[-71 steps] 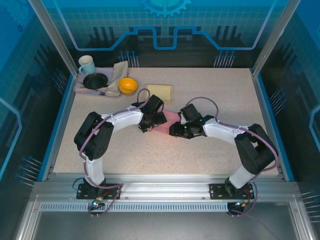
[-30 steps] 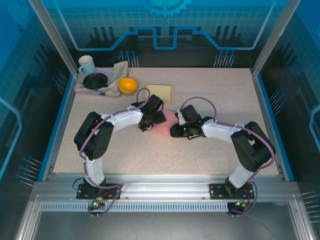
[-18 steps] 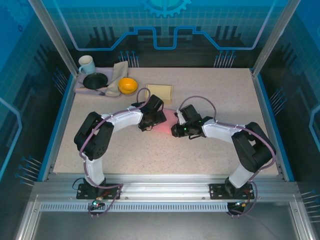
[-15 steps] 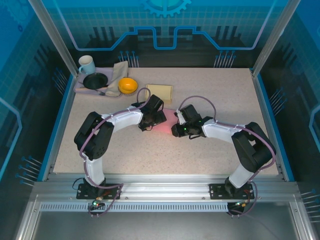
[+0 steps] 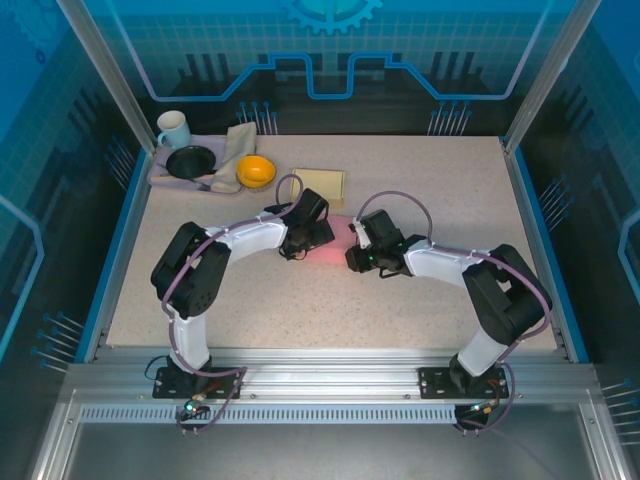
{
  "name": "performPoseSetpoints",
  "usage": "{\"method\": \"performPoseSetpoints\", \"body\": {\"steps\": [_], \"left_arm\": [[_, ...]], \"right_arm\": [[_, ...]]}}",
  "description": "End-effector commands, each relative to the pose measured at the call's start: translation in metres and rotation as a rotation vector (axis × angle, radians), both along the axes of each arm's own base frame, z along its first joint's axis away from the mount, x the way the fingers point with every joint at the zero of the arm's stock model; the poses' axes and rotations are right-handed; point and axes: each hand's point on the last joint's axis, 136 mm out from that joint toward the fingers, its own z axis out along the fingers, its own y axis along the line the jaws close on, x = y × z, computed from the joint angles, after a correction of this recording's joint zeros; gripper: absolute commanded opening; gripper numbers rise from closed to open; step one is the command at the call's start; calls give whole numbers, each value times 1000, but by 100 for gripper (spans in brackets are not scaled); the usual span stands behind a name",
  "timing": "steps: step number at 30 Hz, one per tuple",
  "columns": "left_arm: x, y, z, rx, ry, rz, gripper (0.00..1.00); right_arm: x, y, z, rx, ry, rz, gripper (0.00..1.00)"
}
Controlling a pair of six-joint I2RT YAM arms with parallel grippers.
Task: Fold the paper box
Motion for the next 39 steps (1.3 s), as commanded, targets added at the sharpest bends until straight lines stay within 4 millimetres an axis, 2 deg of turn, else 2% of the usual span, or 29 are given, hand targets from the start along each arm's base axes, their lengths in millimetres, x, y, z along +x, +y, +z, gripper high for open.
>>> {"method": "performPoseSetpoints", "body": {"steps": [1,8,19,30,36,39], "left_arm": [[-48,29,-60,126,239,10,86],[-44,16,-60,56,244,37,84],[-50,34,-85,108,294,68,81],[-49,39,-88,103,314,75,81],[-49,40,-88,106,318,72,81],[-48,39,-87,109,319,70,81]], "right_arm": [[-2,-15,-17,-77,8,-21,29],[-2,-16,-22,-100,2,-21,30],[-1,-25,-31,-117,8,-34,30],[10,-23,-5,-8,-7,-59,33],[7,-5,30,72,-30,-26,33],[1,5,40,87,-39,-9,33]]}}
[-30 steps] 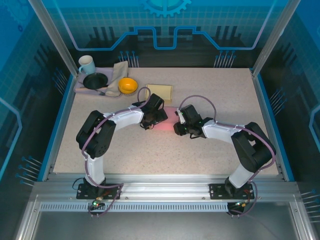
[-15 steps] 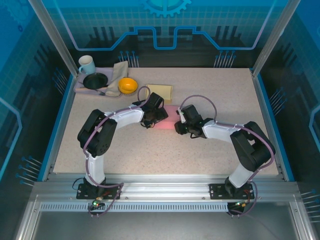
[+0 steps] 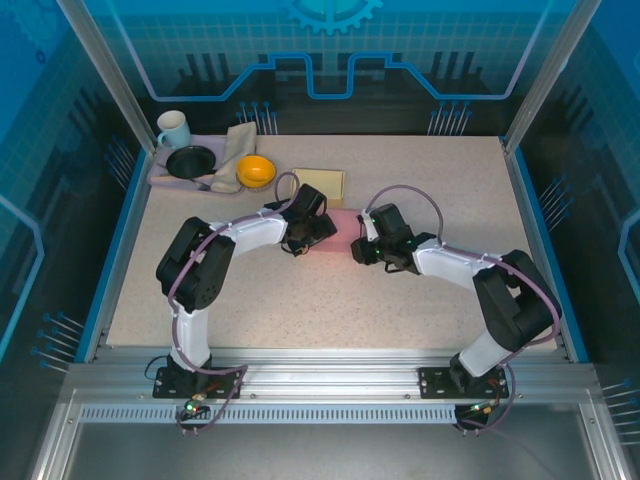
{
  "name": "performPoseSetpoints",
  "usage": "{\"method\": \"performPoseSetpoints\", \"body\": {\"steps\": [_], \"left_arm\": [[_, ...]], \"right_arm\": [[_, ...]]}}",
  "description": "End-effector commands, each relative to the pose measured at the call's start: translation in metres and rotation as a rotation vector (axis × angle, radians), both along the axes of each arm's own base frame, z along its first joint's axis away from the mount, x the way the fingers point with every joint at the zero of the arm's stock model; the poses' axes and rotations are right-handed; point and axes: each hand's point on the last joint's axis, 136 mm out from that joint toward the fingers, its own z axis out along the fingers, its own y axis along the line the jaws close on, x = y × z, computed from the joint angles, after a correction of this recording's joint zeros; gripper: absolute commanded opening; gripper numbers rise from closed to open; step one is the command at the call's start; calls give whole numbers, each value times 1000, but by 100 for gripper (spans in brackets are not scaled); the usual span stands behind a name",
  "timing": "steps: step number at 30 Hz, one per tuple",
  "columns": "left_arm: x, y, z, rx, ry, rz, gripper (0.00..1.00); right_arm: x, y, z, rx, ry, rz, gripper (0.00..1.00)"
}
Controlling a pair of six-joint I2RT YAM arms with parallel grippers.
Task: Fold the paper box
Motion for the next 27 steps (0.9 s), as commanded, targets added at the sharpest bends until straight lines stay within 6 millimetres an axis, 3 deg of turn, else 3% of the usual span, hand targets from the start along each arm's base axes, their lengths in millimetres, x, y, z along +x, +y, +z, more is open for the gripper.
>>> {"method": "performPoseSetpoints", "body": {"steps": [1,2,6,9,12,18,22,27], "left_arm": [[-65,50,-81,218,305,8,81],[-65,50,-81,218,306,9,81],[-65,50,-81,220,308,8,81],[-65,50,-81,221,307,8,81],[-64,50,-80,219,304,7,81],[-63,49,-80,220,305,4,81],[-63,49,-80,221,304,4,81],[-63,49,-80,221,306,5,81]], "right_arm": [[-12,17,17,40,15,32,33],[-7,24,28,58,-7,37,33],[-2,26,24,56,2,26,32],[1,14,20,35,30,-26,33],[2,-6,16,-40,52,-88,46],[1,-21,-3,41,168,-123,49],[6,-4,1,210,182,-103,50],[4,8,-4,299,223,-89,49]]}}
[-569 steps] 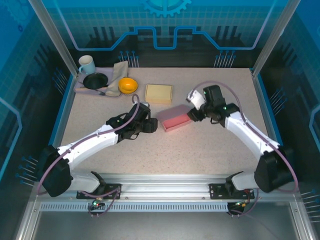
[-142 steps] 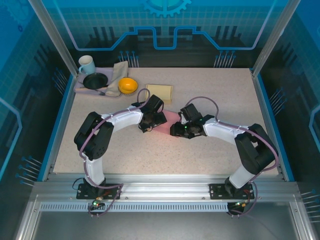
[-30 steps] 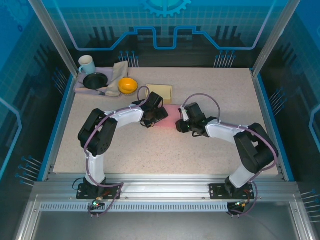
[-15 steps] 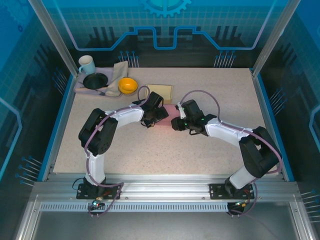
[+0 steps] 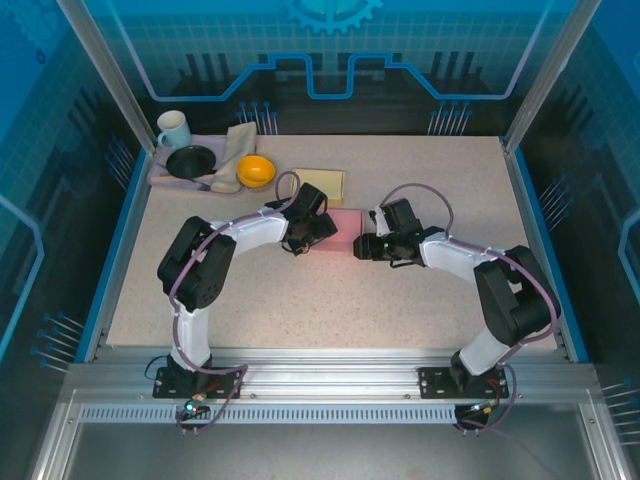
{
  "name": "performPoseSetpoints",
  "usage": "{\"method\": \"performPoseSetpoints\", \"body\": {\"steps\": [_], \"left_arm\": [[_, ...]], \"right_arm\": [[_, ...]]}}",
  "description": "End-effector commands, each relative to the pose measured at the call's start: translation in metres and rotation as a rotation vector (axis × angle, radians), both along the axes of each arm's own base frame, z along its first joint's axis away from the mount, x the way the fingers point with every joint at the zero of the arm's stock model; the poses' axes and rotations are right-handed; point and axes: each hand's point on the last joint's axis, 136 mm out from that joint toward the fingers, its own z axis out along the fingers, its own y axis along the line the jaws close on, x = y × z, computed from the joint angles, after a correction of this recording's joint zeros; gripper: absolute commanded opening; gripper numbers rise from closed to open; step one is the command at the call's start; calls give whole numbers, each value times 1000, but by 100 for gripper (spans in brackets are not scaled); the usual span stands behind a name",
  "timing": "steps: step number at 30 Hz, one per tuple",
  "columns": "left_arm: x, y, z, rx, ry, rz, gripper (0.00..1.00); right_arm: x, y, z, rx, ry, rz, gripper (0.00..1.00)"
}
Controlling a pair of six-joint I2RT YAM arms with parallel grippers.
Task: Fold the paper box
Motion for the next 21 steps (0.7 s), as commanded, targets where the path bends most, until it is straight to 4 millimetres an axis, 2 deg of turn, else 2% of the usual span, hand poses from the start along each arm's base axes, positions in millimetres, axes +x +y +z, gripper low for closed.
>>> {"method": "performPoseSetpoints", "body": {"steps": [1,8,13,21], "left_arm": [[-65,50,-80,217,300,7,81],[-65,50,-80,218,302,7,80],[-64,49,-80,217,302,4,81],[-63,50,-79,223,301,-3,81]], "right_arm": [[4,17,3,115,32,8,49],[1,15,-8,94,60,9,45],[1,9,-13,33,35,32,39],[5,1,-22,-50,-11,64,37]]}}
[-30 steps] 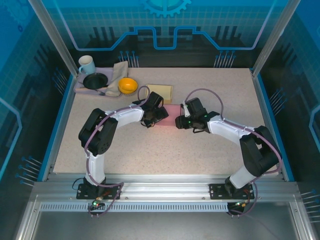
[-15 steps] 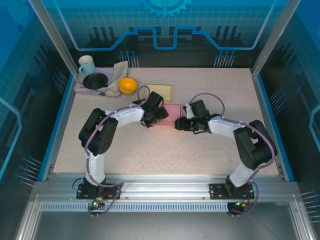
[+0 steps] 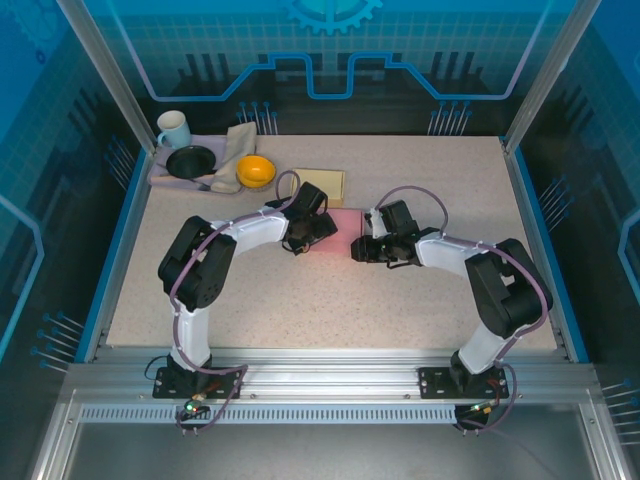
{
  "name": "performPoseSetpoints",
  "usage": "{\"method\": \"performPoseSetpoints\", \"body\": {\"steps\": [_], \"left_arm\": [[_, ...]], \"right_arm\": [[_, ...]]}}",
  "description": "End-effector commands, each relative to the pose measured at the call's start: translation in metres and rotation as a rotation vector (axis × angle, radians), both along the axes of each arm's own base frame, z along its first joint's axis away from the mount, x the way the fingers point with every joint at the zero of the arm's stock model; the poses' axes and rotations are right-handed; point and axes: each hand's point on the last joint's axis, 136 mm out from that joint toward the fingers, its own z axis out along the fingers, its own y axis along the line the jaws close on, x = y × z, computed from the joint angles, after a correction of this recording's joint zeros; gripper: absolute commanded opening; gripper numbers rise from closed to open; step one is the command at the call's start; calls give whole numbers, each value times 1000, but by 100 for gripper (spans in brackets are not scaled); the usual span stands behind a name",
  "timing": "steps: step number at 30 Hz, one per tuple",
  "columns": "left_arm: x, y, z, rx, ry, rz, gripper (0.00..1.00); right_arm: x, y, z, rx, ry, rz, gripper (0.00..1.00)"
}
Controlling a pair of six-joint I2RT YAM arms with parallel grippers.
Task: Fold the paper box
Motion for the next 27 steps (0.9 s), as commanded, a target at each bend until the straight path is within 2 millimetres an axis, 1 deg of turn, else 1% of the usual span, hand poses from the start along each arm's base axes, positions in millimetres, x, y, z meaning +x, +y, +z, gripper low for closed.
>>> {"method": "performPoseSetpoints", "body": {"steps": [1,9,13,18,23,27], "left_arm": [[-65,51,-80,225,301,-5,81],[-64,51,-79,229,301,-7,81],[-64,51,-79,229,303,-7,81],[-65,52,-80,229,307,-4,81],[-65,51,-80,229,306,-5,81],[-65,51,-80,228,307,-5,81]], "right_arm": [[4,-9,-11,-77,-24,14,37],[3,-14,-15,-127,-36,26,37],[6,-10,-12,-116,-67,44,37],[6,-8,-14,-97,-113,65,36],[5,-7,-18,-93,-133,89,32],[3,-12,-22,-120,-156,89,32]]}}
